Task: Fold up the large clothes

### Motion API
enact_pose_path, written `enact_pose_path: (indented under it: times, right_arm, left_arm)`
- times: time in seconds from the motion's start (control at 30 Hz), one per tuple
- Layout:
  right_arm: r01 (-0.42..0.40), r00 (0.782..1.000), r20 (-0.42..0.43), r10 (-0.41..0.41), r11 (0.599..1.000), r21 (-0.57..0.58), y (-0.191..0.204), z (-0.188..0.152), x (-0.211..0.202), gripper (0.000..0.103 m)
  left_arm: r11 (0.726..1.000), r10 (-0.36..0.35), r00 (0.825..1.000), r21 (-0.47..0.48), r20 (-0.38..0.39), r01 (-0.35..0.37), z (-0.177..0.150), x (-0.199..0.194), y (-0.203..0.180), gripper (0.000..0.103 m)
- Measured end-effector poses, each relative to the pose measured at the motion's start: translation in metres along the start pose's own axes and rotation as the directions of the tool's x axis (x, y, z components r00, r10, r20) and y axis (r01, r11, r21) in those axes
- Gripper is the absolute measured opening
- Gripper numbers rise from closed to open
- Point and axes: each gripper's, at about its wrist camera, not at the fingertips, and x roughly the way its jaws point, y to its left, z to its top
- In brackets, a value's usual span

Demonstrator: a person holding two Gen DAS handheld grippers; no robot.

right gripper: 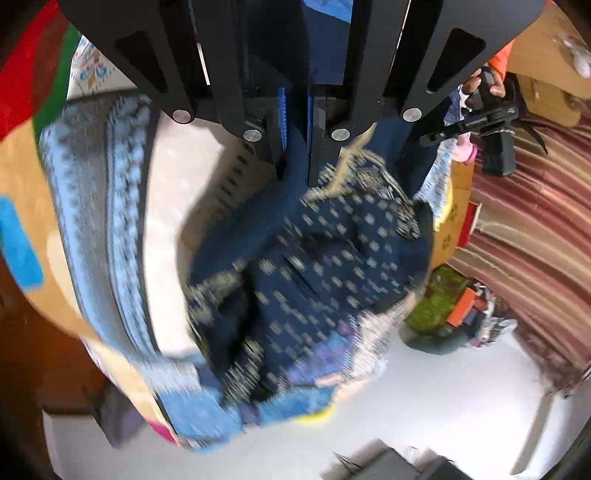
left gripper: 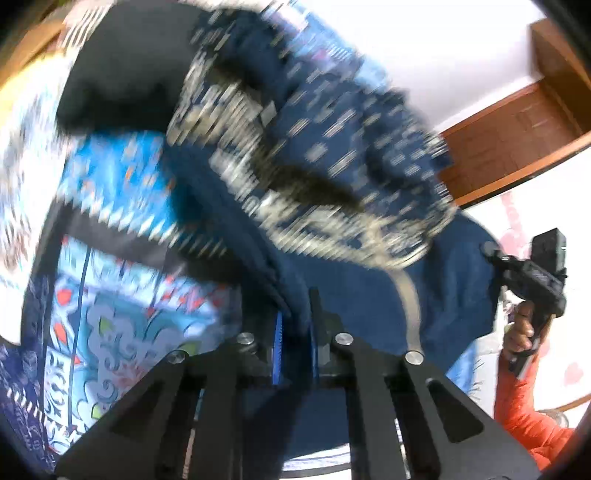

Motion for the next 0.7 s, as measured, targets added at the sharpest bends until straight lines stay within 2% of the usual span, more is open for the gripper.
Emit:
enact_pose_path:
  times: [0.17, 0.27, 0.37, 0.53, 0.63, 0.7]
  right_arm:
    - [-0.017, 0.998, 0.062, 0.019, 0.999, -0.040, 0.019, 0.029, -0.007, 0.006]
    - [-0.013, 0.994, 0.104, 0.017, 0.999, -0.039, 0.023, 0.054, -0.009, 0.006]
    - [-0.011, 0.990, 0.141, 0.013, 1.000, -0.013, 0.016, 0.079, -0.005, 0.006]
    - [0.066, 0.978, 0.196, -0.077, 0.996, 0.060, -0.013, 0.119, 0.011, 0.006]
    - [0.131, 0.973, 0.182, -0.144, 0.988, 0.085, -0.036, 0.136, 0.035, 0.006]
    - [0.157, 0.974, 0.150, -0.168, 0.984, 0.087, -0.047, 0.143, 0.055, 0.006]
  left_arm:
    - [0.997, -0.020, 0.989, 0.077, 0.148, 0.009, 0.038, -0.038, -0.042, 0.007]
    - [0.994, 0.002, 0.972, 0.110, 0.237, -0.029, 0.066, -0.059, -0.056, 0.007]
    - [0.994, 0.037, 0.953, 0.089, 0.300, -0.067, 0.099, -0.066, -0.057, 0.006]
    - [0.986, 0.163, 0.923, -0.028, 0.347, -0.164, 0.155, -0.049, -0.022, 0.006]
    - [0.964, 0.266, 0.902, -0.101, 0.339, -0.246, 0.180, -0.025, 0.010, 0.006]
    - [0.960, 0.276, 0.908, -0.130, 0.314, -0.247, 0.187, -0.011, 0.028, 0.006]
